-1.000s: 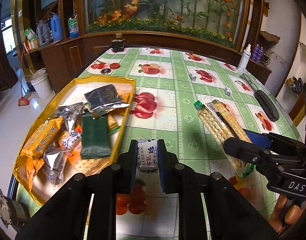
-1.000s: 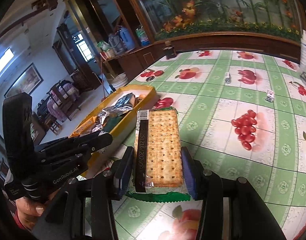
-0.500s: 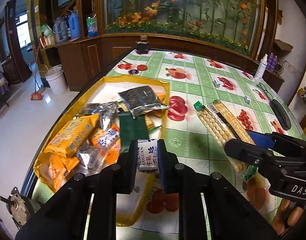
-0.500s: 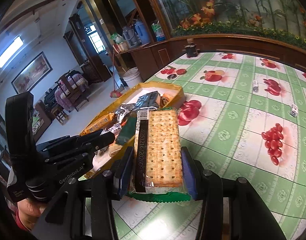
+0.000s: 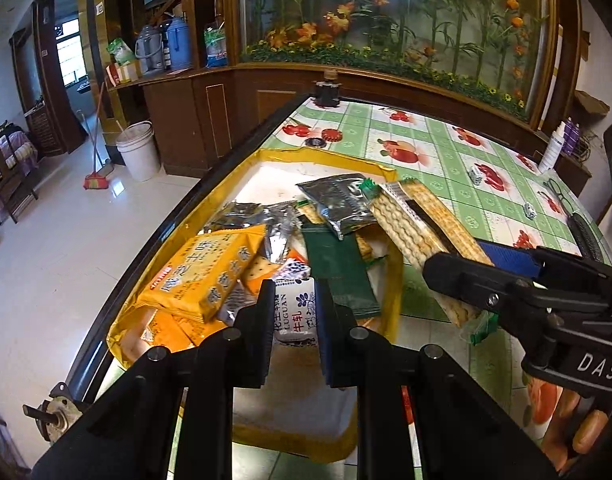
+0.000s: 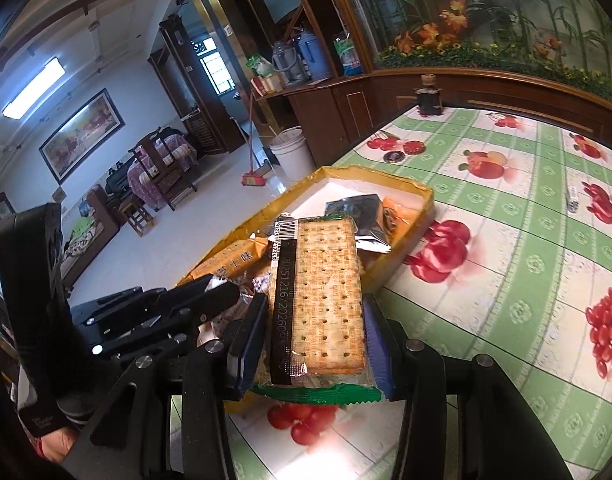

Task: Organize snacks
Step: 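Carry the cracker pack with the right gripper into the box and release it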

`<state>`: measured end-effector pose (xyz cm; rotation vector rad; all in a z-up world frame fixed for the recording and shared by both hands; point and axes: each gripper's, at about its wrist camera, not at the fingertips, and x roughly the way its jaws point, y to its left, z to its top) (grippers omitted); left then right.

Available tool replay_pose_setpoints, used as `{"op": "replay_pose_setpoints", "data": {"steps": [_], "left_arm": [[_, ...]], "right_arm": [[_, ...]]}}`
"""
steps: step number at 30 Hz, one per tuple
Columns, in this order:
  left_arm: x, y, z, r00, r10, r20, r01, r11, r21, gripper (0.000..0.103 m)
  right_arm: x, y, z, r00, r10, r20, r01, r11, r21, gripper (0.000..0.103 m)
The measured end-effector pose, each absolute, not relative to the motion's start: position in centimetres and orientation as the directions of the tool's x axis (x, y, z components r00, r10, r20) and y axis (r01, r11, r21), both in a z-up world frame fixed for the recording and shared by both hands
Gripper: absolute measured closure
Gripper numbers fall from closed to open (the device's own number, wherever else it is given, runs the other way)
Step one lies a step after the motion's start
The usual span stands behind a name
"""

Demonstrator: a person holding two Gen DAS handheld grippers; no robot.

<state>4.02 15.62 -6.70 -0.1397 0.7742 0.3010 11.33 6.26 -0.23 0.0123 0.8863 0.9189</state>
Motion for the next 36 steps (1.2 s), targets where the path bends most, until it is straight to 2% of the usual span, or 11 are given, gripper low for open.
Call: {"op": "replay_pose_setpoints", "data": {"steps": [17,36], "left_arm": [[5.8,18.7,-8.7,0.637,0.199,-0.745,-0.352,0.935,-0.051,0.087],[6.5,18.1,-8.8,0.637,0.154,-0.755,-0.308,0.949,-0.066,0.087]], "right_arm": [[15.2,13.0,-3.0,0.282,0.653,-0.703,-0.676,0.655,0.338,0.056],[19.1,16.3,-3.5,0.303,0.654,-0.693,-0.668,0.665,0.335,0.056]]}}
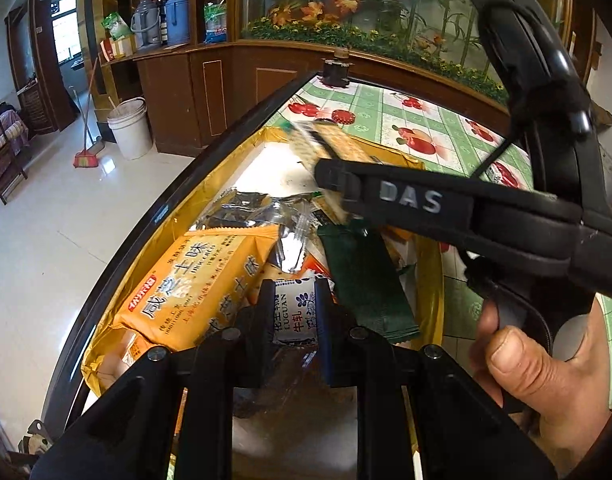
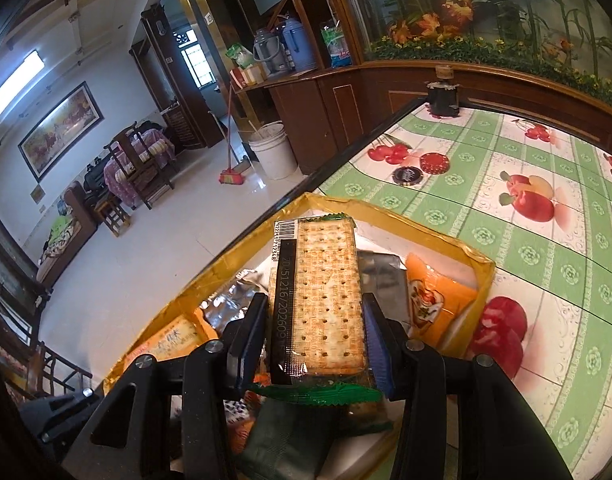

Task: Organize snacks
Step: 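Carry the cracker pack with the right gripper into the box and release it, then move the right gripper back to the table toward the patterned candy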

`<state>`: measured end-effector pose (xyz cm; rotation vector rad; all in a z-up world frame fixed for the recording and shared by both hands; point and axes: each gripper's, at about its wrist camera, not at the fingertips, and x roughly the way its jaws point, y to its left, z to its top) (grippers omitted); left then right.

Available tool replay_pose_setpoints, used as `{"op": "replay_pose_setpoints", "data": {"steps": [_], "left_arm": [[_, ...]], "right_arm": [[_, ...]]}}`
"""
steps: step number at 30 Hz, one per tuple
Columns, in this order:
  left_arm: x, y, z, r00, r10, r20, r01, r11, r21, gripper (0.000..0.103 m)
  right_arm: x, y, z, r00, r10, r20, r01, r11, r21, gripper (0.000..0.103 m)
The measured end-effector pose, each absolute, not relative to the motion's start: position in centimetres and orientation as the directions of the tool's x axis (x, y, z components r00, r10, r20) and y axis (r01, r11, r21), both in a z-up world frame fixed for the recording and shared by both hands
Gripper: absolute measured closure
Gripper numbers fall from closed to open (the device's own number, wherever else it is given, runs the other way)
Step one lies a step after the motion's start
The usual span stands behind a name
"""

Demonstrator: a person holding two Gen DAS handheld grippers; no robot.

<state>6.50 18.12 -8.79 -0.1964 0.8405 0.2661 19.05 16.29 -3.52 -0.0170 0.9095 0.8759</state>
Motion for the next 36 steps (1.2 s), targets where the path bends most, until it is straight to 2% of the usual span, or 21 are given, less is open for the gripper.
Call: {"op": "replay_pose_setpoints", "data": {"steps": [18,20,23,27,29,31,36], "left_arm": [[7.4,17.7,-9.4,0.613,0.157,-0.774,-0.302,0.952,-0.046,0.086],[7.3,17.9,-9.5,0.61,0.159,-0.776,-0.306,0.951,-0.046,0.084],[7.2,18.1,-9.6,0.607,0.148,-0.78,-0.307,0.95,-0.058,0.078],[6.6,18.1,-9.4,0.627,0.102,-0.773,-0.285,0.953,-0.106,0.056],[6.3,17.7,-9.0,0.636,0.127,-0.761,-0.29,0.953,-0.083,0.048],[6.0,17.5,-8.7,0.644,0.153,-0.75,-0.295,0.954,-0.06,0.033],[6.0,17.1,-8.2,0.653,0.157,-0.741,-0.301,0.952,-0.063,0.029]], "right_arm": [[20.0,18.2,-4.4,0.252,0.657,-0.711,-0.704,0.628,0.332,0.055],[19.8,18.1,-4.3,0.252,0.659,-0.709,-0.704,0.628,0.333,0.046],[19.6,17.9,-4.1,0.257,0.665,-0.701,-0.709,0.622,0.331,0.031],[19.4,17.8,-3.9,0.263,0.659,-0.705,-0.711,0.626,0.321,0.024],[19.3,17.4,-3.8,0.265,0.661,-0.702,-0.706,0.629,0.325,0.022],[19.3,16.7,-3.4,0.27,0.666,-0.696,-0.697,0.634,0.336,0.022],[19.4,13.7,-2.3,0.308,0.672,-0.673,-0.667,0.657,0.351,0.02]]}}
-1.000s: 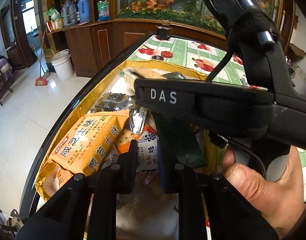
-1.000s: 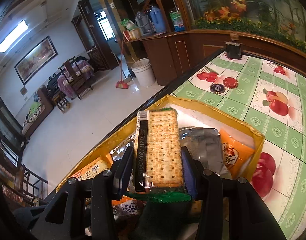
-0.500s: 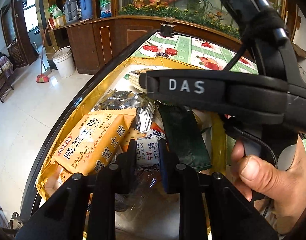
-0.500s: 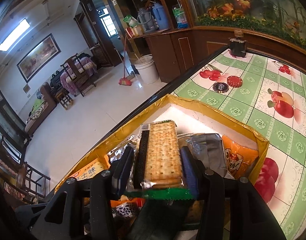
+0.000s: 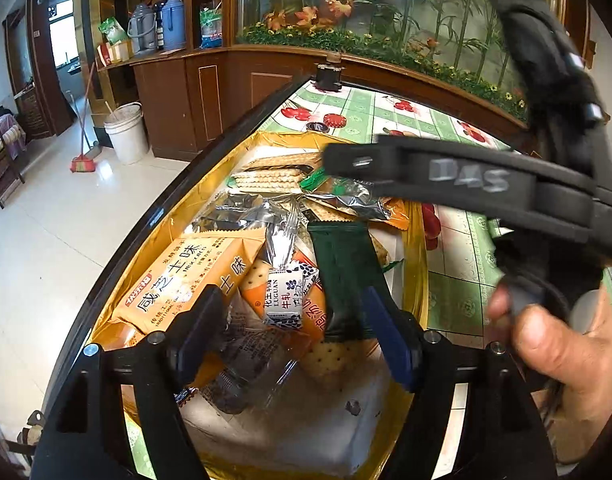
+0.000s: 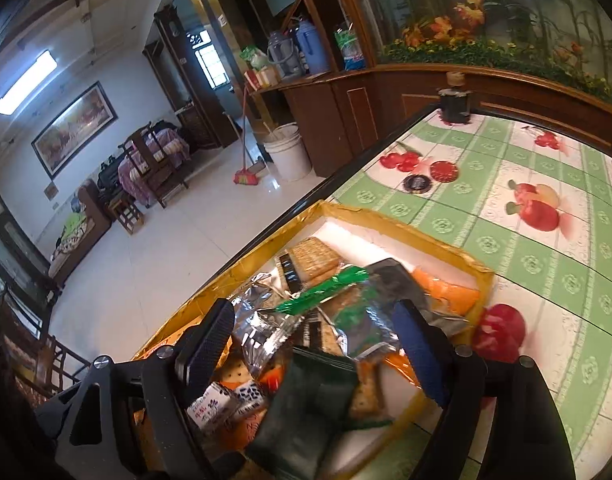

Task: Organize snacks
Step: 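Move the right gripper back to the table toward the patterned candy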

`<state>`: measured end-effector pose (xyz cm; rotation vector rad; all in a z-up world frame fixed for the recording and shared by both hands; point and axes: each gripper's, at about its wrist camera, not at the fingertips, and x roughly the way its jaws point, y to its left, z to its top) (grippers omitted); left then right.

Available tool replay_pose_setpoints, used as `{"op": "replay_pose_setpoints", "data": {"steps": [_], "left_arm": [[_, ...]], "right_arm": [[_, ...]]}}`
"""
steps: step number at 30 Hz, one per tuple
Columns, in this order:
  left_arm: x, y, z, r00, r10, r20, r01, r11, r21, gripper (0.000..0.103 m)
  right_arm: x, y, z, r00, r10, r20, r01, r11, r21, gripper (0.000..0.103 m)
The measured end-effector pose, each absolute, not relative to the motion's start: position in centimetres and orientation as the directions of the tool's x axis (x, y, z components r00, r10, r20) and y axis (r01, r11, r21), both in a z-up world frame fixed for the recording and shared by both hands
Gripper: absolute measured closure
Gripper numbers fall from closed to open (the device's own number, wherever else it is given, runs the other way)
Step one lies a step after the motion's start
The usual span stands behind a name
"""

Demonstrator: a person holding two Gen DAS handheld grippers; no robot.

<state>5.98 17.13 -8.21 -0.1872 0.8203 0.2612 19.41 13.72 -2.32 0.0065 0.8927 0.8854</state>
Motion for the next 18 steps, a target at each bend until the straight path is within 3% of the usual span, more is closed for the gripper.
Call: {"op": "replay_pose_setpoints", "data": {"steps": [12,15,18], "left_arm": [[6.5,13.2,-6.5,0.67,0.216,-0.71,-0.28,0.96,0.028,0.029],[6.8,11.9,-6.3,0.674,0.224,-0.704,-0.267,0.962,0.051,0.021],[7.4,10.4,-6.2,0.677,0.21,-0.705,-0.241,0.969,0.057,0.02]], "right_arm": [[19.0,3.3,-0.4,0.427,0.649,-0.629,-0.557,0.737,0.382,0.016],[18.3,0.9,-0.5,0.464,0.62,-0.633,-0.531,0.766,0.361,0.015],[17.8,-2.2,-1.2,0.493,0.586,-0.644,-0.498,0.796,0.343,0.015]]}}
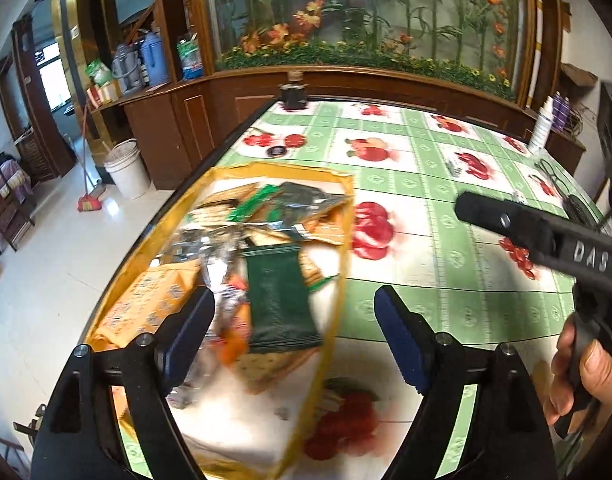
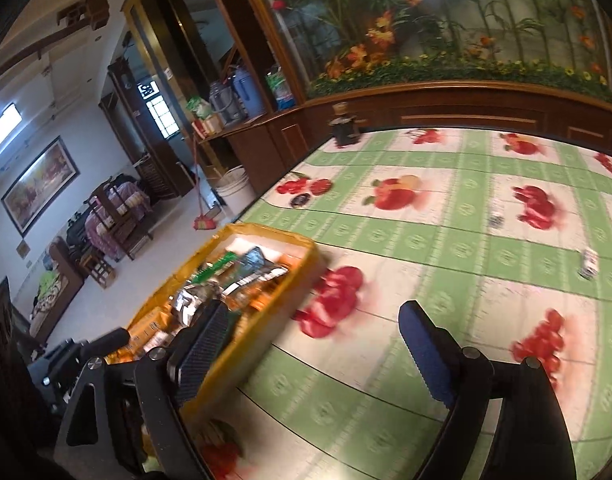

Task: Organize snacks
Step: 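Move the right gripper back to the table toward the patterned candy, then grasp the blue-and-white patterned candy with the right gripper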

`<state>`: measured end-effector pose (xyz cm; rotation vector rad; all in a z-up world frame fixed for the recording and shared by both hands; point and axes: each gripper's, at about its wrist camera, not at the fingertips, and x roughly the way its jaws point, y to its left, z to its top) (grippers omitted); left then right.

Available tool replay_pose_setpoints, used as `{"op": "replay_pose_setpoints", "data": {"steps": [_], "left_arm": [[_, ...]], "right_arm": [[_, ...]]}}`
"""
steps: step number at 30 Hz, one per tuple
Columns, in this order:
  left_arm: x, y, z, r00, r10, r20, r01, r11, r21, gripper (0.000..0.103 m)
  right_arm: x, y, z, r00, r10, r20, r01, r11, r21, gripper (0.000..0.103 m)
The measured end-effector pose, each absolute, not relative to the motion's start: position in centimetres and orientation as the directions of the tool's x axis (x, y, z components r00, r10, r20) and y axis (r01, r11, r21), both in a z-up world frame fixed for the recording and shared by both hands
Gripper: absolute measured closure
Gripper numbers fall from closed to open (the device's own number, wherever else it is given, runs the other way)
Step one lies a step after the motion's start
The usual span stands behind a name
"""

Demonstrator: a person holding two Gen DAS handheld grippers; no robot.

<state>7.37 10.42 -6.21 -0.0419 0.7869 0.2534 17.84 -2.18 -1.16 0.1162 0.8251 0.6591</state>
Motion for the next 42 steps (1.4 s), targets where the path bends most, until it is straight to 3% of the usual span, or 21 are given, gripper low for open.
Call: {"op": "replay_pose_setpoints", "data": {"steps": [13,25,30,36,39,42], "left_arm": [[10.6,3.4,-5.8,0.682,0.122,-0.721,-0.107,0.992,0.067,0.021],[18.3,0.8,-6.1,0.671,0.112,-0.733,-0.108,0.993,0.053,0.021],[21.5,-0.5,-6.8,0.659,0.129,-0.741,-0.107,0.991,0.077,0.021],[25.7,-1.9,-7.3,0.654,0.132,-0.745,-0.088,0.991,0.099,0.021],[28.1,-2.7,-7.8,0.638,0.135,-0.758,-0.079,0.991,0.11,0.021],[30.1,-3.7,-8.8,0.618,0.134,-0.775,-0.064,0.991,0.12,0.021]], "right_arm": [[20.6,-15.2,-4.0,0.617,0.386,-0.686,-0.262,0.922,0.284,0.014],[27.3,-18.6,-6.3,0.632,0.281,-0.722,-0.142,0.958,0.248,0.019],[29.9,-18.2,-7.1,0.601,0.268,-0.753,-0.123,0.962,0.244,0.036],[31.9,-17.5,-8.5,0.568,0.242,-0.787,-0.112,0.97,0.217,0.036],[32.4,-17.4,-8.5,0.57,0.213,-0.794,-0.102,0.977,0.189,0.041],[32.5,-17.3,-8.5,0.568,0.172,-0.805,-0.1,0.985,0.141,0.054]]}}
